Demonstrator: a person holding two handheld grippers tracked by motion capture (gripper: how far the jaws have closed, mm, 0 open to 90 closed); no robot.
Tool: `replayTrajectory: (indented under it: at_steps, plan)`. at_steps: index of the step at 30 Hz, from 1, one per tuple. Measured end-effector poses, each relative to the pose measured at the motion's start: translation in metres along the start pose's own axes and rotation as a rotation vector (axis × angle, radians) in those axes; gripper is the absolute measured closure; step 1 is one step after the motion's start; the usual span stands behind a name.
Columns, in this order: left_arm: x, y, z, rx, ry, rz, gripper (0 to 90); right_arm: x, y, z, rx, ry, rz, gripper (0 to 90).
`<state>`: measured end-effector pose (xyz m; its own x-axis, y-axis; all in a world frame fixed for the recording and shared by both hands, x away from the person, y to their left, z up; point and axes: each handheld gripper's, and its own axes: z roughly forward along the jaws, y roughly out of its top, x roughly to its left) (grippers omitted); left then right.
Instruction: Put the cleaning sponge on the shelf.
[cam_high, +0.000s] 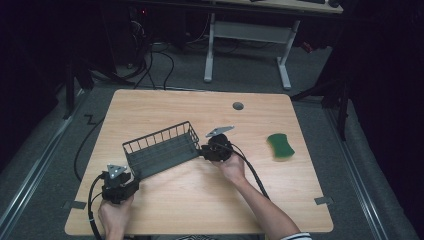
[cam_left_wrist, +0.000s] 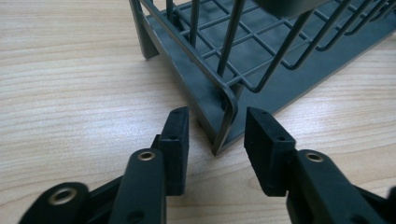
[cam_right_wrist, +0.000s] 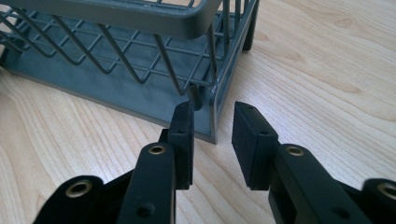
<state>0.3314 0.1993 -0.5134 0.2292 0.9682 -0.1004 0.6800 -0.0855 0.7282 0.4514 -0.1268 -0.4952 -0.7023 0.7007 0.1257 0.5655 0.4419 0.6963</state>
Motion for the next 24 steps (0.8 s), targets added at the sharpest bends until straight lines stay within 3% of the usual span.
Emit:
replayTrajectory:
  at_steps: [9,16,24]
  plan:
    - [-0.0006,-0.0004,0.0023,0.005,-0.002,0.001,70.9,-0.0025,0.0007,0.0052,0.009,-0.005,0.004,78.5]
    - [-0.0015,-0.0007,0.0024,0.010,-0.004,0.011,80.7,0.0003,0.0012,0.0061,0.008,-0.006,-0.020,86.2]
    - [-0.0037,0.0007,0.0031,0.015,0.000,0.036,85.4,-0.0008,0.0011,0.0056,0.009,-0.010,-0.032,86.6]
